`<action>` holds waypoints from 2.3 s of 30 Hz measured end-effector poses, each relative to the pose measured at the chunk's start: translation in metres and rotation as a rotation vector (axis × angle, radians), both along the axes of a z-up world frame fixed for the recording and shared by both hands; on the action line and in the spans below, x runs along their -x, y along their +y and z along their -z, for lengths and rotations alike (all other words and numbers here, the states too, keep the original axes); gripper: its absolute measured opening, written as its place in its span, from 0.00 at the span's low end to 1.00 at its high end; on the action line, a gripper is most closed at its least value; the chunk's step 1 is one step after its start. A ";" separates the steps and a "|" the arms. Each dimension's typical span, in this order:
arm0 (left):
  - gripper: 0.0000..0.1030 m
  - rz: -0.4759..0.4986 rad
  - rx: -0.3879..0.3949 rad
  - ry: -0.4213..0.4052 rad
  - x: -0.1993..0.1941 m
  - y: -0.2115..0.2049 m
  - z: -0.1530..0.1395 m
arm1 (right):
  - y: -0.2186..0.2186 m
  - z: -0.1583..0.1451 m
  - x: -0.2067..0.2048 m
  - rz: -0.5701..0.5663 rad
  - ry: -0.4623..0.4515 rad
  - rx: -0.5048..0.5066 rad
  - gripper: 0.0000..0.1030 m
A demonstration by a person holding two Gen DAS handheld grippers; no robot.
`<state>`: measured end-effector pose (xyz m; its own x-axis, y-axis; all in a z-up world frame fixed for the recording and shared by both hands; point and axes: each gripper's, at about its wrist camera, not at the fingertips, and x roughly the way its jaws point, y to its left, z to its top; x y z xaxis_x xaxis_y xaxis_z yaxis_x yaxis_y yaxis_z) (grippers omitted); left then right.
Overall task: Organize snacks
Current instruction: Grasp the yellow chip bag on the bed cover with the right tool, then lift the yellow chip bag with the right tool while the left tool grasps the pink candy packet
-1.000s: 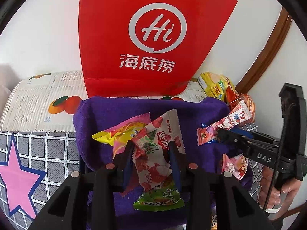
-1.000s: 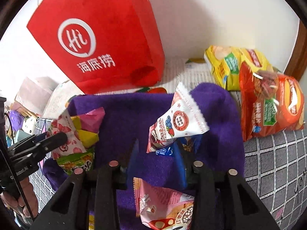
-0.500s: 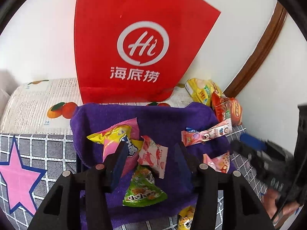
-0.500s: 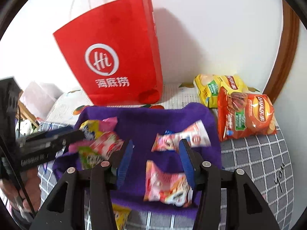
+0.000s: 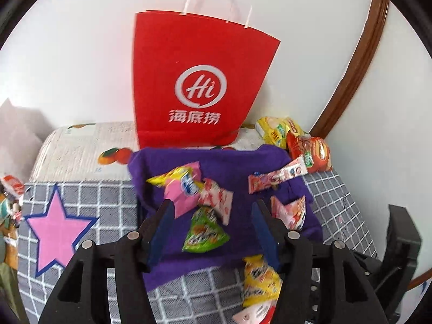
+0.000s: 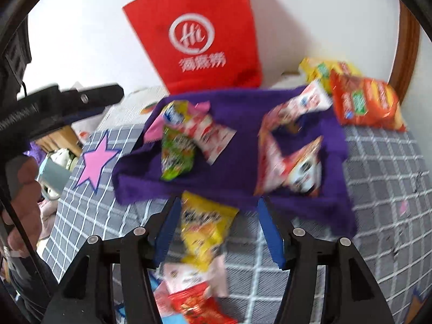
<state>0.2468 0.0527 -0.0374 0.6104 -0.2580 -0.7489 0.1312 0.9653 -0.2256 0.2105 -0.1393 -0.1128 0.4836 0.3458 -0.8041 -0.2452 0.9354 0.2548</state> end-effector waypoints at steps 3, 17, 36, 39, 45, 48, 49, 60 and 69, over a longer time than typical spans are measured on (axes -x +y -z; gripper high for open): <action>0.55 -0.005 -0.012 0.008 0.014 0.010 0.004 | 0.012 0.013 0.008 -0.014 0.028 -0.001 0.58; 0.55 -0.002 -0.041 0.076 0.056 0.044 0.040 | 0.039 0.063 -0.003 0.050 0.087 0.038 0.52; 0.55 0.032 -0.030 0.112 0.102 0.011 0.051 | -0.026 0.006 0.055 0.117 -0.037 -0.031 0.38; 0.55 0.032 -0.034 0.106 0.112 0.005 0.051 | -0.039 -0.001 0.071 0.127 -0.050 -0.033 0.38; 0.55 0.044 -0.035 0.115 0.129 -0.010 0.058 | -0.059 -0.006 0.096 0.150 -0.065 -0.035 0.38; 0.55 0.068 -0.047 0.127 0.135 -0.022 0.065 | -0.069 -0.006 0.108 0.160 -0.067 -0.043 0.38; 0.55 0.075 -0.050 0.132 0.136 -0.026 0.068 | -0.072 -0.005 0.111 0.162 -0.068 -0.046 0.38; 0.55 0.164 -0.028 0.240 0.140 -0.057 0.111 | -0.091 0.012 0.130 0.194 -0.038 -0.050 0.38; 0.55 0.258 0.000 0.296 0.156 -0.070 0.129 | -0.093 0.022 0.128 0.204 -0.019 -0.062 0.38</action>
<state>0.0907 -0.0176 -0.1666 0.2827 -0.3750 -0.8829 0.2987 0.9091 -0.2905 0.0820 -0.2321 -0.1347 0.5632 0.2881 -0.7745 -0.0581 0.9488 0.3106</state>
